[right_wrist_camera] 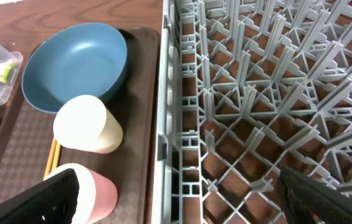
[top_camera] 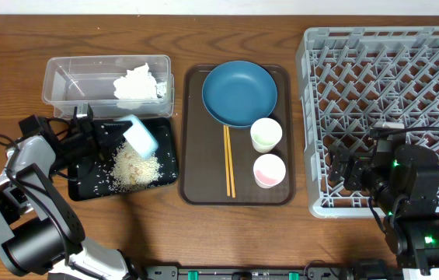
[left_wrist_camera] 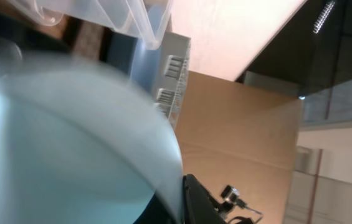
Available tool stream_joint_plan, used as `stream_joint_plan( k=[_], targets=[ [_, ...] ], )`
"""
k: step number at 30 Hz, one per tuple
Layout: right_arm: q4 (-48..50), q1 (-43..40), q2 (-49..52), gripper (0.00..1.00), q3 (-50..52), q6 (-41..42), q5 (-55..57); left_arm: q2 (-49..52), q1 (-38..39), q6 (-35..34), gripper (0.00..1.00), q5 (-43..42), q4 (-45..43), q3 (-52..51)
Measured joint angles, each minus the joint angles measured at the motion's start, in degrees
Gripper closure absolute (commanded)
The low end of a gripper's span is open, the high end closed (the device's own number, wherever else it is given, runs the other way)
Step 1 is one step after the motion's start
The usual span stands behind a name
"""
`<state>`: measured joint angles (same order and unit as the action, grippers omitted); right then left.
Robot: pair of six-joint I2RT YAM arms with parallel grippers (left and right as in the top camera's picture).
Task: Sort waste into correct bins and load items into the dishwasher rack
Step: 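Tip the bowl over the black tray to dump the rice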
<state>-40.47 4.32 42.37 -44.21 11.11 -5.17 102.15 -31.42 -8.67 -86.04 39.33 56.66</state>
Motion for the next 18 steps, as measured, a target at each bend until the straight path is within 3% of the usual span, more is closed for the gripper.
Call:
stream_joint_plan(
  k=[18],
  targets=[
    [-0.4, 0.0, 0.0, 0.01, 0.0, 0.0, 0.0, 0.0, -0.2, -0.2, 0.94, -1.8, -1.6, 0.0]
  ],
)
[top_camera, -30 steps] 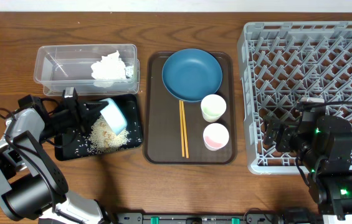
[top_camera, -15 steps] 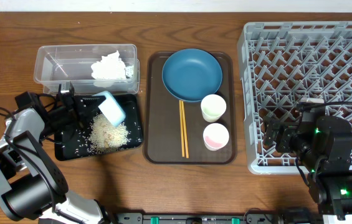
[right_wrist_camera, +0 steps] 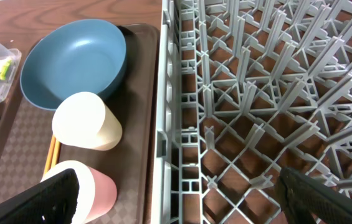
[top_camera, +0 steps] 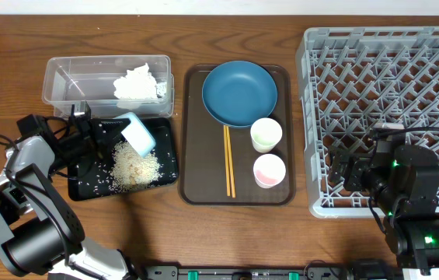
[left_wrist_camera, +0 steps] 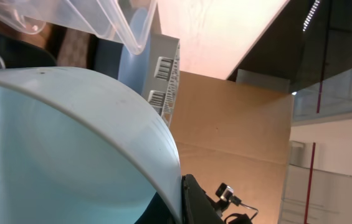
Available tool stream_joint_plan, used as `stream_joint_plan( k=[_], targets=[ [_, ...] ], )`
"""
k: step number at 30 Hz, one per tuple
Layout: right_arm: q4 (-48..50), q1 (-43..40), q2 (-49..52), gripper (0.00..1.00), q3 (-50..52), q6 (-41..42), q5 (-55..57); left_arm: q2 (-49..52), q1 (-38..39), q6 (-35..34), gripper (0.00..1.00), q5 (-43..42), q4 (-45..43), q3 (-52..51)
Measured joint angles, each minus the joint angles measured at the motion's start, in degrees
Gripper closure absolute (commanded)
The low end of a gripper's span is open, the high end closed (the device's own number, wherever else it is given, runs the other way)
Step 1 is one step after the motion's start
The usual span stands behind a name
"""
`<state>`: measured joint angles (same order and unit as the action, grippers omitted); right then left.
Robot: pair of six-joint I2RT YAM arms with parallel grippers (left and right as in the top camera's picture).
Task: Sort waste into correct bins and load items into the dishwasher rack
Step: 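Tip the bowl over the black tray to dump the rice, then return the emptied bowl to the brown tray and release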
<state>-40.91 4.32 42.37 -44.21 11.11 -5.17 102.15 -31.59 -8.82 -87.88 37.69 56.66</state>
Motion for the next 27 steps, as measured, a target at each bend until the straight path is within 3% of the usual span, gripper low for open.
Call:
stream_joint_plan(
  k=[7, 11, 17, 27],
  targets=[
    [0.0, 0.0, 0.0, 0.01, 0.0, 0.0, 0.0, -2.2, 5.0, 0.1, 0.94, 0.3, -0.5, 0.0],
    [0.0, 0.0, 0.0, 0.01, 0.0, 0.0, 0.0, -7.9, 11.5, 0.1, 0.94, 5.9, -1.1, 0.0],
    [0.0, 0.0, 0.0, 0.01, 0.0, 0.0, 0.0, -15.0, 25.9, 0.1, 0.94, 23.3, -1.6, 0.0],
    [0.0, 0.0, 0.0, 0.01, 0.0, 0.0, 0.0, -15.1, 49.6, 0.1, 0.93, 50.7, -8.7, 0.0]
  ],
)
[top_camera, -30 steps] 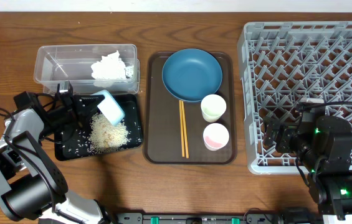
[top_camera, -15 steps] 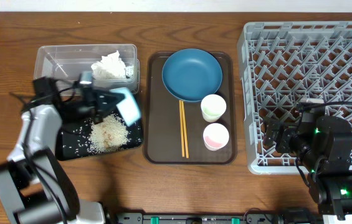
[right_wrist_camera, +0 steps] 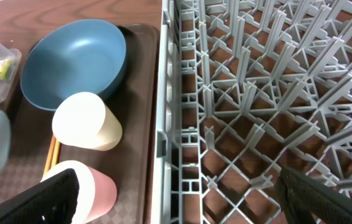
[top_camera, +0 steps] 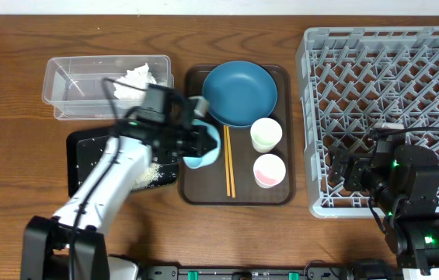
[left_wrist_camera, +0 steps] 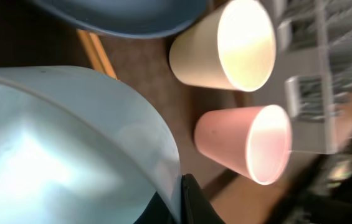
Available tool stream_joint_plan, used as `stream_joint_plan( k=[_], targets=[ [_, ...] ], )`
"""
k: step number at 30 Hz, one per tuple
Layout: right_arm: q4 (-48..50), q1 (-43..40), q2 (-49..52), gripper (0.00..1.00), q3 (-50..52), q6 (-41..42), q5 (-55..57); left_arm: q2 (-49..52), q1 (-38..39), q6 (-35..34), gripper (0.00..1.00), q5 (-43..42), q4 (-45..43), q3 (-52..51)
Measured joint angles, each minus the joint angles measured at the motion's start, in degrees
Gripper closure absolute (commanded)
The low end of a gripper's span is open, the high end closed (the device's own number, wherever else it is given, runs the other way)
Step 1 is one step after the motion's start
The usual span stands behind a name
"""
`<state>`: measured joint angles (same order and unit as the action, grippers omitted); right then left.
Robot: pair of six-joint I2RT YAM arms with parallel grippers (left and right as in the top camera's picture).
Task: Sort waste into correct bins and load items into the dishwasher rack
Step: 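Return the emptied bowl to the brown tray and release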
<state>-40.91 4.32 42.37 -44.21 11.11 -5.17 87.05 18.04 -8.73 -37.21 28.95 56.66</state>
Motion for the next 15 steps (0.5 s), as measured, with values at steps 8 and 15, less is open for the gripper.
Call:
stream_joint_plan(
  k=[8, 15],
  targets=[
    [0.0, 0.0, 0.0, 0.01, 0.0, 0.0, 0.0, 2.5, 9.7, -1.1, 0.87, 15.2, -1.1, 0.0],
    [0.0, 0.0, 0.0, 0.01, 0.0, 0.0, 0.0, 2.7, 10.4, -1.8, 0.69, 18.4, -2.4, 0.0]
  ],
)
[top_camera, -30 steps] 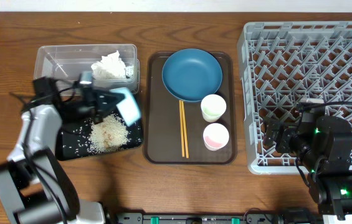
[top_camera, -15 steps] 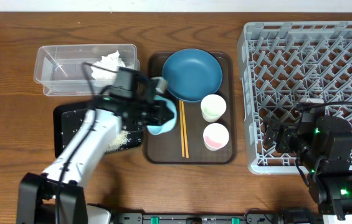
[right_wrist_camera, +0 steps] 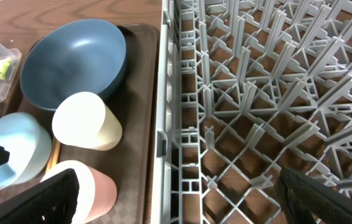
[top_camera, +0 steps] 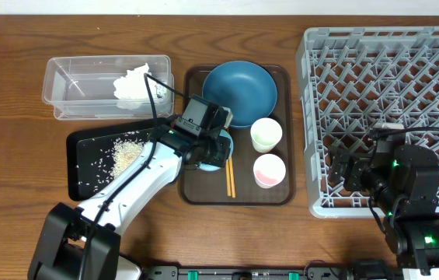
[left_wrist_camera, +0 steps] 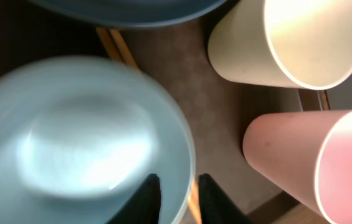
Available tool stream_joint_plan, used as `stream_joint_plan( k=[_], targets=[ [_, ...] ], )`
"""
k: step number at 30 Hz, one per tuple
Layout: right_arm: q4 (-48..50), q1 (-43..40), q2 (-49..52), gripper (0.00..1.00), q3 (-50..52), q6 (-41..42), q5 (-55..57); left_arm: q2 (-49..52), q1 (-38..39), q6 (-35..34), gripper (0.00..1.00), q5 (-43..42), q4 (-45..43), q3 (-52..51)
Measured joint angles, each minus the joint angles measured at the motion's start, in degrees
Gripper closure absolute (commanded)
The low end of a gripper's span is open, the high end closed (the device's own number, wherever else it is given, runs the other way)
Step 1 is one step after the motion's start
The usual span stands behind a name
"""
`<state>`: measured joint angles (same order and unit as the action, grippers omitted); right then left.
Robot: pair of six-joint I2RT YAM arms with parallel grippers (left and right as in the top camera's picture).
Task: Sort waste into correct bins and load items into the dishwasher rack
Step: 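Return the emptied bowl to the brown tray and release, then grasp the pink cup with the left gripper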
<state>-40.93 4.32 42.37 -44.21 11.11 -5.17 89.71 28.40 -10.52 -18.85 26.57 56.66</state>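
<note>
The light blue bowl [top_camera: 213,152] sits upright on the brown tray [top_camera: 196,187], over the chopsticks [top_camera: 229,175]. My left gripper [left_wrist_camera: 176,193] straddles its rim, one finger inside the bowl [left_wrist_camera: 82,137] and one outside, slightly parted. On the tray also are a dark blue bowl [top_camera: 239,93], a cream cup [top_camera: 266,134] and a pink cup [top_camera: 270,169]. The grey dishwasher rack [top_camera: 390,85] fills the right side. My right gripper [right_wrist_camera: 182,199] hangs open and holds nothing over the rack's front left corner.
A clear bin [top_camera: 79,85] holding crumpled white tissue stands at the back left. In front of it lies a black tray [top_camera: 95,167] scattered with rice. The left arm stretches from the front left across this black tray.
The left gripper moved a little right with the light blue bowl. The bowl now rests on the brown tray and the fingers have parted around its rim. The right arm is unchanged.
The left gripper held the light blue bowl tipped over the black tray, with rice lying there, at the first two moments. Then arm and bowl were at the brown tray's left edge. Now the bowl sits on that tray beside the cups.
</note>
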Motion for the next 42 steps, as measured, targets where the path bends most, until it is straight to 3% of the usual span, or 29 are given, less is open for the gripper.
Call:
stream_joint_plan(
  k=[8, 16, 32, 34, 39, 42],
  targets=[
    [0.0, 0.0, 0.0, 0.01, 0.0, 0.0, 0.0, -0.1, 0.0, 0.0, 0.52, -0.5, 2.7, 1.2],
    [0.0, 0.0, 0.0, 0.01, 0.0, 0.0, 0.0, -1.2, 1.0, 0.0, 0.51, -1.8, 4.9, 8.7],
    [0.0, 0.0, 0.0, 0.01, 0.0, 0.0, 0.0, 4.9, 12.1, -0.3, 0.51, -1.1, 5.3, 8.9],
    [0.0, 0.0, 0.0, 0.01, 0.0, 0.0, 0.0, 6.7, 13.0, -0.4, 0.57, -0.8, 5.3, 8.9],
    [-0.1, 0.0, 0.0, 0.01, 0.0, 0.0, 0.0, 10.0, 13.8, -1.1, 0.87, -0.5, 5.5, 8.9],
    [-0.3, 0.0, 0.0, 0.01, 0.0, 0.0, 0.0, 10.6, 13.8, -1.5, 0.94, -0.2, 5.8, 8.9]
  ],
)
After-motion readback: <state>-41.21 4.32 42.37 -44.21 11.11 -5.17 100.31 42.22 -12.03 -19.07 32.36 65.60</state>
